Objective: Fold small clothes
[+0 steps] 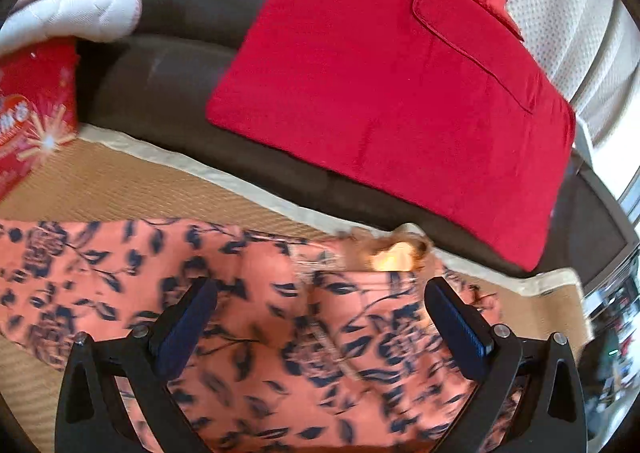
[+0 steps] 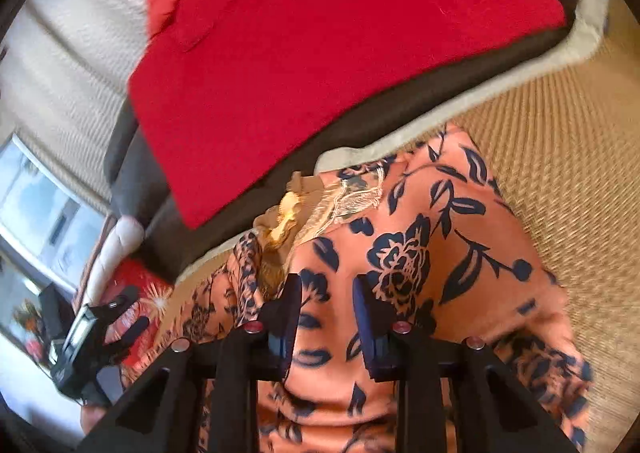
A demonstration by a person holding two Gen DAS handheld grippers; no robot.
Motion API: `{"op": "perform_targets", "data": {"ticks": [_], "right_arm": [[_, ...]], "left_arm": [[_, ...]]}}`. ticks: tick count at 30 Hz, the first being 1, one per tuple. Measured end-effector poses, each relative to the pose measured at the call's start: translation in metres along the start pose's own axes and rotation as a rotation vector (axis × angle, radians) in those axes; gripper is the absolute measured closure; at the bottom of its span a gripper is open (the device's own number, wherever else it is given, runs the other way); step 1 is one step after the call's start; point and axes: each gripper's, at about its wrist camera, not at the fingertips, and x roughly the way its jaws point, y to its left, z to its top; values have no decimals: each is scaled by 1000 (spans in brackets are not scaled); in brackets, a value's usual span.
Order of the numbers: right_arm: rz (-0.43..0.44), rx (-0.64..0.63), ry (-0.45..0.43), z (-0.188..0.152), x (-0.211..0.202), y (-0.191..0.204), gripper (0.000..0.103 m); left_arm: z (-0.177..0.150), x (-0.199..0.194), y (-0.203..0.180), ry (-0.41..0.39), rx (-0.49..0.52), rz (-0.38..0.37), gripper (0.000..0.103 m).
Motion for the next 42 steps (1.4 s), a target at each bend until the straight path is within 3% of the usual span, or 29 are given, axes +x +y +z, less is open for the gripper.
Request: {"op": "perform_targets", "data": {"ticks": [6,8,12,15,20,24,29,31,32,33,36,39,42], "right_arm": [[39,-58,188,-20,47,33,74],[53,-109,242,-36,59,46,74],[304,-174,327,-46,46,62,74],[208,-179,248,-40,33,56,72],[98,-43,140,-27,15,24,72],[25,-9,78,-20,-4,10,72],[5,17,66,-10,-11,5,71],[1,21,72,-14,-3,9,71],[-1,20,76,-13,-3,7,72],[-7,18,76,-13,-3,7,72],[-29,17,61,-11,-8,4,72],[-69,26,25,-1,-32,-14,72],[-205,23,-29,8,-40,-23,70]], "left_arm": [[-9,31,-22,84,19,15,0],[-9,32,-26,80,46,36,0],[-5,23,-20,29,77,82,0],[-2,23,-20,26,72,67,0],[-11,42,-41,63,94,47,0],[-21,77,-71,140,154,101,0],[-30,105,-86,174,219,238,2],[-30,108,-80,183,196,234,39],[-30,109,-74,213,164,206,70],[-29,110,-70,233,138,182,86],[-25,101,-54,233,94,160,93],[-15,78,-42,204,85,119,93],[-10,54,-29,185,83,79,93]]}}
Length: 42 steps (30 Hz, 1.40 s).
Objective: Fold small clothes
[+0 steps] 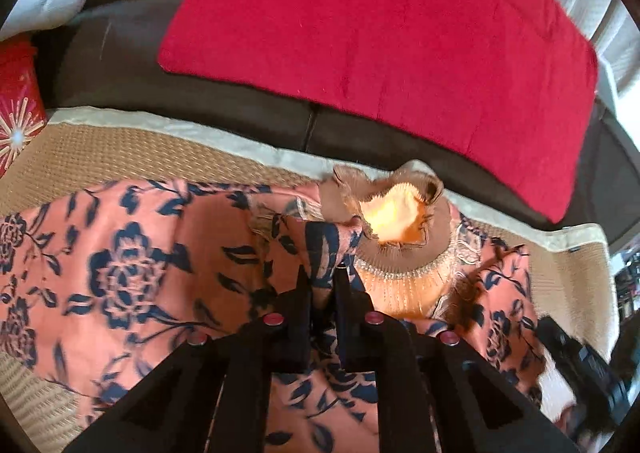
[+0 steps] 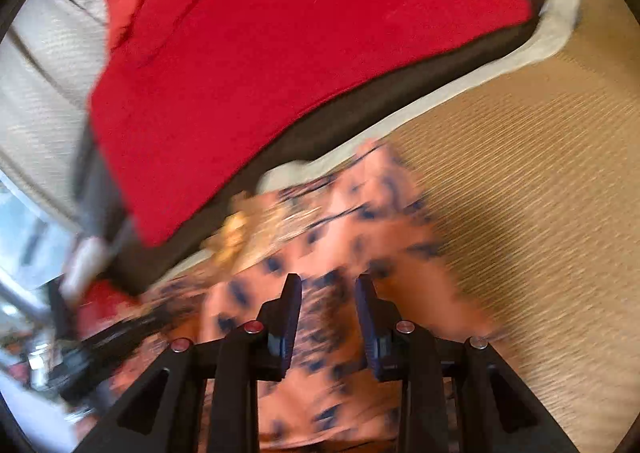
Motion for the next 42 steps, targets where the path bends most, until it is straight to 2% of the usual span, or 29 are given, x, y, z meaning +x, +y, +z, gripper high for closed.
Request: {"op": "perform_targets", "data": {"ticks": [1,2,3,4,6,10,11,12,13,14,17,20,22,23,25,28,30,32,33,35,37,38,40,42], "right_arm": [[-32,-6,-11,4,-2,-3,65],[-38,2,-16,9,-3,-9,41],[-19,34,-12,14,-3,-17,25],[-4,64,-23,15,-4,-23,16],[-4,75,-33,19,-3,-27,16],[-59,-58,11,19,20,-4,20],[-98,-90,32,18,28,1,29],[-146,-120,52,15,36,6,33],[-204,-163,55,12,42,11,50],[-262,-211,55,11,45,17,79],[-256,-225,45,15,39,22,88],[-290,-234,-26,21,23,22,92],[-306,-197,-66,27,15,14,92],[-317,-169,-83,31,12,7,92],[-315,-109,-88,32,8,-5,92],[-336,-62,-68,30,7,-16,93],[-318,-26,-57,31,10,-22,92],[-286,7,-43,31,7,-27,89],[-270,27,-34,33,5,-30,89],[-258,65,-30,36,1,-37,84],[-252,87,-47,37,-6,-42,84],[-251,90,-66,37,-13,-40,84],[-235,68,-115,38,-30,-34,83],[-161,27,-130,37,-39,-24,81]], "left_arm": [[0,-2,0,-1,1,-6,93],[-3,-9,8,-4,5,-28,94],[-6,-10,8,-4,5,-38,94],[-9,-14,12,-1,4,-49,94],[-16,-20,20,9,-6,-79,95],[-20,-28,22,-6,5,-104,95],[-20,-30,22,-12,9,-108,95],[-20,-32,23,-25,16,-115,95],[-20,-34,24,-30,21,-117,95],[-20,-37,25,-42,25,-120,95],[-18,-48,28,-79,21,-141,95],[-15,-60,23,-156,50,-130,96],[-15,-67,17,-216,85,-119,96],[-16,-73,12,-272,119,-122,96],[-17,-74,8,-302,150,-104,96],[-21,-52,9,-207,174,-26,94],[-28,-29,21,-87,145,29,91],[-32,-14,39,7,81,39,88],[-34,-13,45,21,56,36,84],[-34,-24,57,12,24,51,79],[-35,-39,62,-27,33,103,79],[-35,-51,65,-62,44,141,78],[-33,-71,70,-125,50,166,74],[-27,-85,72,-186,51,137,61]]}}
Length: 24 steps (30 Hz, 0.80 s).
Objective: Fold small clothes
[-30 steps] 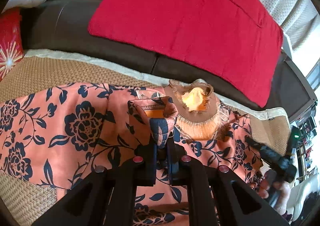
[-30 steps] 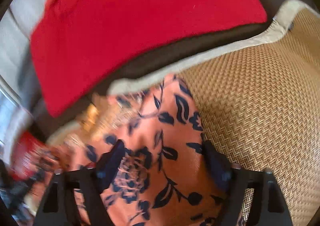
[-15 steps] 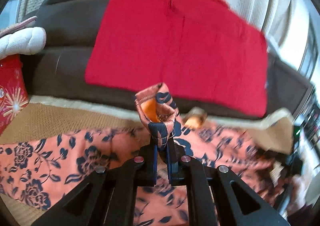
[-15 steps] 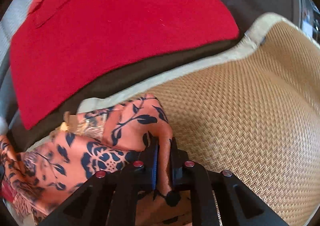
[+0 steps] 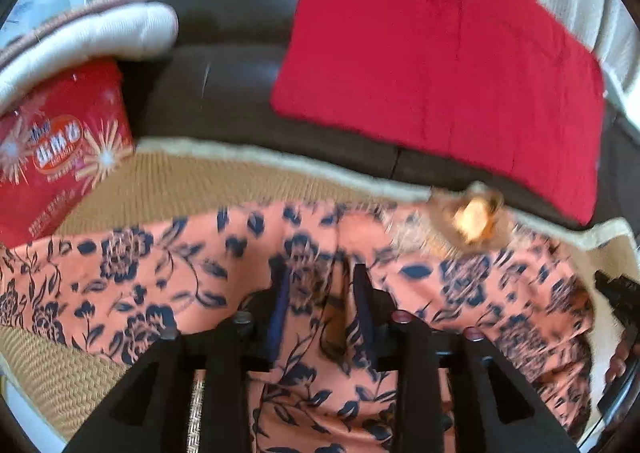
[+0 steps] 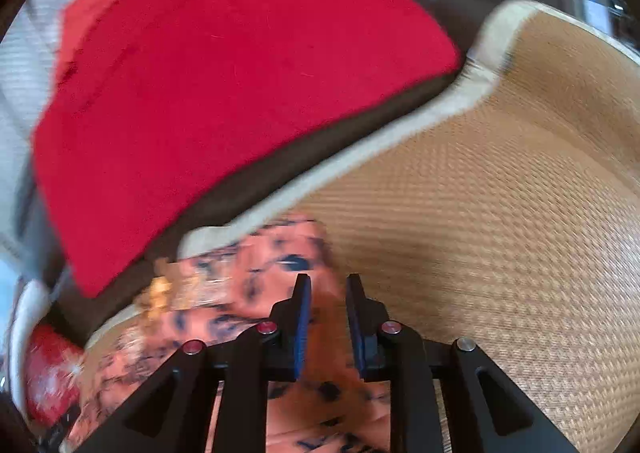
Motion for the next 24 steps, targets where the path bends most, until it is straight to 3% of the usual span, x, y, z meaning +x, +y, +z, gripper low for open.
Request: {"op": "perform_targets", "data": {"ticks": [2,6,10,14,17,20,22,24], "right_arm": [[92,-50,12,-5,-5,16,81],[279,-211,135,-29,-2,68,81],[265,-361,317,-61,14,99,81],[233,-435,481,-81,27,92,81],[280,-414,500,-71,29,79,81],[340,-377,402,-48,24,85,82],[385,-308,323,-36,25,92,82],[379,-283,302,-34,35,96,82]], "left_arm": [[0,-1,-6,-17,12,-41,51],[-6,30,-36,68,55,-167,51],[-23,57,-52,173,136,-93,51],[-47,77,-37,362,142,-38,51],[-45,70,-29,370,132,-65,51],[-34,60,-26,308,85,-134,51],[-26,61,-31,270,97,-128,51],[-23,72,-40,252,113,-122,50]]}}
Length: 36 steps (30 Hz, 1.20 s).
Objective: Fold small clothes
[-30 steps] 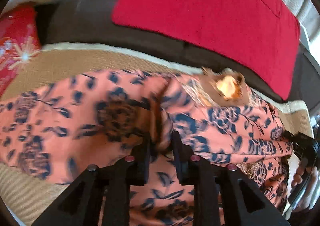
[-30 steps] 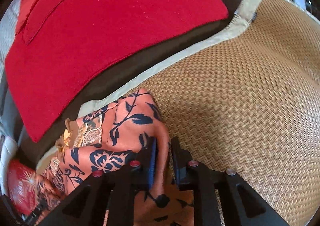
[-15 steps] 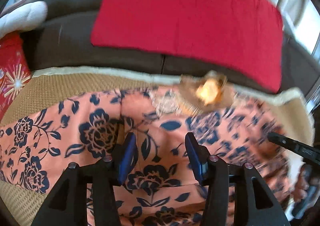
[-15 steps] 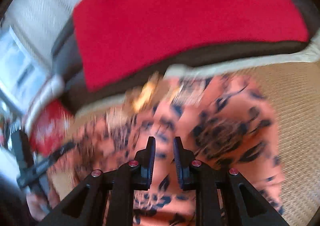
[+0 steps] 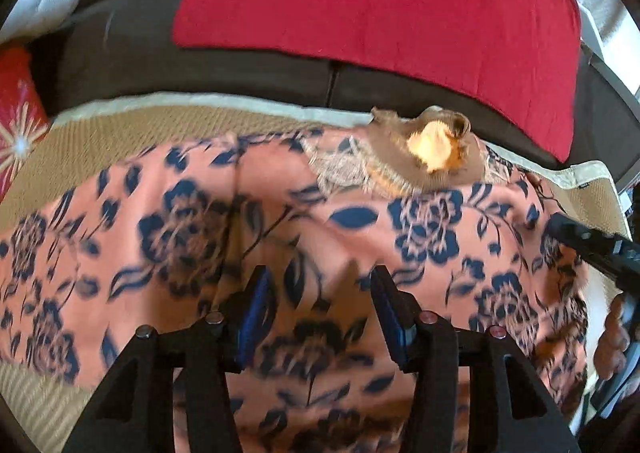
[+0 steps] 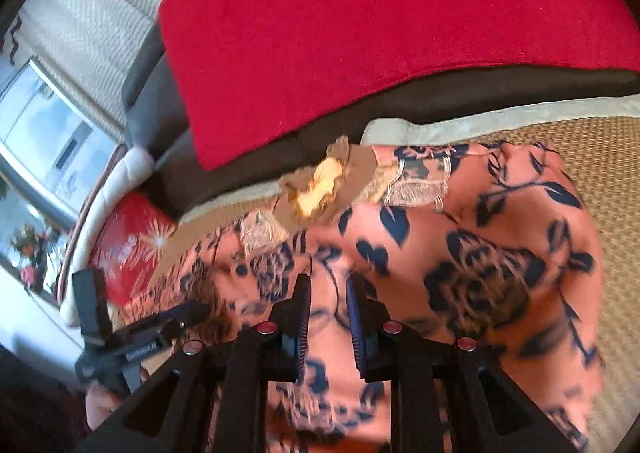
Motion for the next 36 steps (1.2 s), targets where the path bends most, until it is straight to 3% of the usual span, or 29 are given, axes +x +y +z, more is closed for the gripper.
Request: {"op": "perform_targets", "data": {"ticks": [3,7,11,14,19,21,23,26,30,36], "right_arm": [[-109,-1,16,-1,29,-9,82],[-145,18,25,3,49,-16,82],[-113,-5,-4,-3,31,1,81],[-56,-20,-9,-22,11,18,81],[47,-105,-20,-57,-4,65,79],[71,-129,-24,-67,-3,84,65],[101,-139,-52,-81,-8,98,26],[118,-154,-87,-97,-16,110,26],[101,-164,-65,-111,-3,116,26],[48,-189,-67,-112,8,110,26]], "left_arm": [[8,22,-4,53,-6,42,50],[4,20,-8,52,16,53,50],[-6,-23,7,-16,-32,30,50],[-12,-57,28,-61,-112,47,35],[-38,-127,91,-183,-235,163,17],[-58,-156,132,-217,-306,211,16],[-84,-175,178,-245,-392,270,16],[-120,-190,239,-249,-539,333,16],[-166,-190,305,-303,-739,347,16],[-182,-175,336,-383,-758,409,16]]}}
